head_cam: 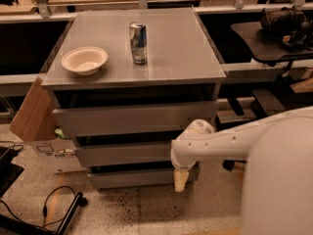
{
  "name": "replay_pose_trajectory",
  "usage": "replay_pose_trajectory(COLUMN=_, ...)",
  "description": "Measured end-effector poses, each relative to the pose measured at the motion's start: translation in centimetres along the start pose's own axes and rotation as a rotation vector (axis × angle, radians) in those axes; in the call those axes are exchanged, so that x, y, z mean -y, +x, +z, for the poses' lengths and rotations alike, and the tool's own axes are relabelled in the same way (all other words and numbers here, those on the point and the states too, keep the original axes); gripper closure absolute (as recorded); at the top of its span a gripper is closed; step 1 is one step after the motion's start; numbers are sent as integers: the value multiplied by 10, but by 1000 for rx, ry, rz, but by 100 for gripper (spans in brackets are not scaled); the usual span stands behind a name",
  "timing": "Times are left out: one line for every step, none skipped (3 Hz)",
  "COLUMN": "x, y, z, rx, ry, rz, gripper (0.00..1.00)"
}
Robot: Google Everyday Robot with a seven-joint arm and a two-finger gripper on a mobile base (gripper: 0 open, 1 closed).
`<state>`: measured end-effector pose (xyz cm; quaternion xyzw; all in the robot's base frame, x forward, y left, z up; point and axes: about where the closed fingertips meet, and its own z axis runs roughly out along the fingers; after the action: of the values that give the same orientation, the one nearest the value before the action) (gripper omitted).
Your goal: Open middle drawer
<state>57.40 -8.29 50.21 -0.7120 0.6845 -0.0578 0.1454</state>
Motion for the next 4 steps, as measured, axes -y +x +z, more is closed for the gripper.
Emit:
replay_pose_trajectory(x=17, y=-4, z=36, rx=-53, ry=-12, rz=-14, gripper=0)
replay_pose_trajectory(x=31, y=-5, z=55, rx=-64, ry=-13, rz=13, gripper=0)
replay_pose_trajectory(x=46, y=-4, z=76, rx=-72, ry=-7, rz=67, gripper=0)
replay_pose_trajectory(x=51, y=-6, z=88, rx=-69, ry=-5, rz=96, gripper=0)
